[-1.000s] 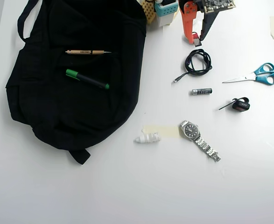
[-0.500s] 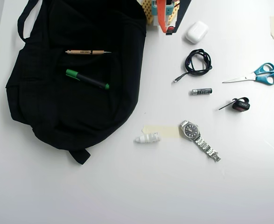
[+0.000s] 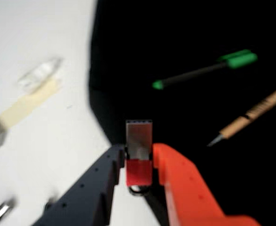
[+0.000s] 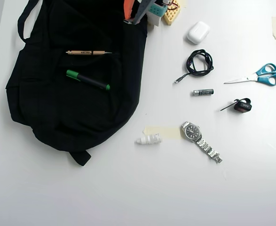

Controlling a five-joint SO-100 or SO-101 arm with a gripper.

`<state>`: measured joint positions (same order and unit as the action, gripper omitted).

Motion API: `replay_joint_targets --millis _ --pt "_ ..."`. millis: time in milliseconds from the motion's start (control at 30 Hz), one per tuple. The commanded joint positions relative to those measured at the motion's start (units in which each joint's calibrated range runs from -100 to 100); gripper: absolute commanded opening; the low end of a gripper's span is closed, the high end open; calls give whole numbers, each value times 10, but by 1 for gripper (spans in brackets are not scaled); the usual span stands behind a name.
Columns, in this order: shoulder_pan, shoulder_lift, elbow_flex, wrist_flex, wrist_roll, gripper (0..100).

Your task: Put the usb stick into the black bag

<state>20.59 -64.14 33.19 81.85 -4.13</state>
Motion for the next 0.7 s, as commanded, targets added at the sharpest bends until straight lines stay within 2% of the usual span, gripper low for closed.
replay_joint_targets --millis 0,133,233,433,567,633,667 --pt "57 -2 21 -46 -2 2" --pt "114 9 74 -117 -3 2" --pt "141 10 136 -216 -4 2" --pt "205 29 286 -477 -1 2" --pt "200 110 293 -489 3 3" --pt "200 110 287 -484 4 25" --pt "200 110 290 -483 4 29"
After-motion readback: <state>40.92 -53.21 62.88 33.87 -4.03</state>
